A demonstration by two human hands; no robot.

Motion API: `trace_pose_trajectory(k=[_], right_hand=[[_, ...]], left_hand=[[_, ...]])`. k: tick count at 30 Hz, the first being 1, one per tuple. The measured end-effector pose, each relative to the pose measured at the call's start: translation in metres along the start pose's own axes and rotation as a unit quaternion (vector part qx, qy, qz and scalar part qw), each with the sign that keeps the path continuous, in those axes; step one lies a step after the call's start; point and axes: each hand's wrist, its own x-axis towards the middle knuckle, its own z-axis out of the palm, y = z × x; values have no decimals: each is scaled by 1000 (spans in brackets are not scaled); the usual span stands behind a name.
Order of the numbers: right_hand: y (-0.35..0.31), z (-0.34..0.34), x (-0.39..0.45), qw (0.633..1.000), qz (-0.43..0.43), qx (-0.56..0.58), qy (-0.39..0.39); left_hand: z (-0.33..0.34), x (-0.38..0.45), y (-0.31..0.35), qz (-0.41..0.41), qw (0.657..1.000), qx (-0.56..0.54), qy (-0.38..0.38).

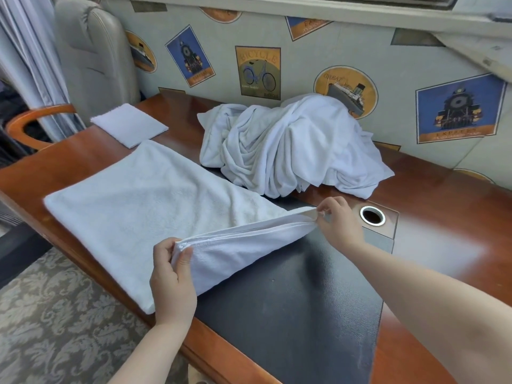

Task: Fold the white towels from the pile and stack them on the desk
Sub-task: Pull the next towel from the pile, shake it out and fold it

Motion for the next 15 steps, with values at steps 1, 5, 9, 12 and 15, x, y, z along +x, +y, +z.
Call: trace_pose_trajectory(k=[1, 5, 9, 12, 15], right_hand=[[0, 0, 4, 1000, 12, 11, -16], [3, 0, 13, 991, 68, 77, -83], [1, 4, 16, 983, 119, 99, -94], [-1, 8, 16, 975, 147, 143, -82], [-4, 12, 15, 959, 182, 198, -93]], left_hand=[[0, 0, 0, -2, 1000, -1, 1], [0, -1, -2, -9, 1000, -2, 3], [2, -3, -5, -20, 1000, -10, 3], [2, -5, -7, -29, 999, -16, -3], [1, -4, -8, -36, 999, -16, -5]])
